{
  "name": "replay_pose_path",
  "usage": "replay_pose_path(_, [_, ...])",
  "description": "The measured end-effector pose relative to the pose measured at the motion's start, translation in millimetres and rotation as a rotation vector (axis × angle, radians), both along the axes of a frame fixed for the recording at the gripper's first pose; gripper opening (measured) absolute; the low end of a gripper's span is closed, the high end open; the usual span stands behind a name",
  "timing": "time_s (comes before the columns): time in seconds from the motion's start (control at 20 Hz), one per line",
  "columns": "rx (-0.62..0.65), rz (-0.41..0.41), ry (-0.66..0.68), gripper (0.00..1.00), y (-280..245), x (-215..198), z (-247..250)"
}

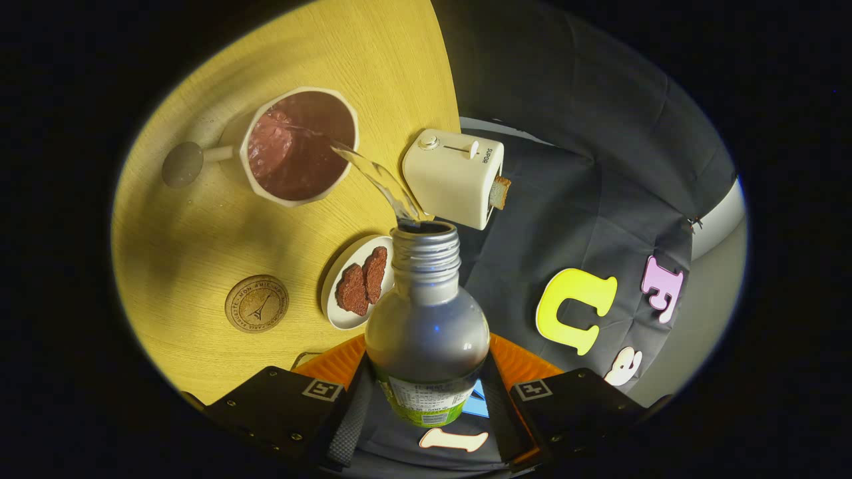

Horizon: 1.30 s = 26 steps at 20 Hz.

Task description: Take the bottle from table, then pour the juice into the cup, finally place the bottle on the coaster

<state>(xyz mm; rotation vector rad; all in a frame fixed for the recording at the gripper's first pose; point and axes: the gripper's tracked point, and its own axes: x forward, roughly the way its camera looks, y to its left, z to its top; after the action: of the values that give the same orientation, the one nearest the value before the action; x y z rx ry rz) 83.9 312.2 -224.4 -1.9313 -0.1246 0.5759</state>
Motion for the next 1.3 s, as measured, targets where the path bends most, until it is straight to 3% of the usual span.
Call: replay_pose_path(1.3, [-0.104,0.057,-0.063,0.78,4,-1,21])
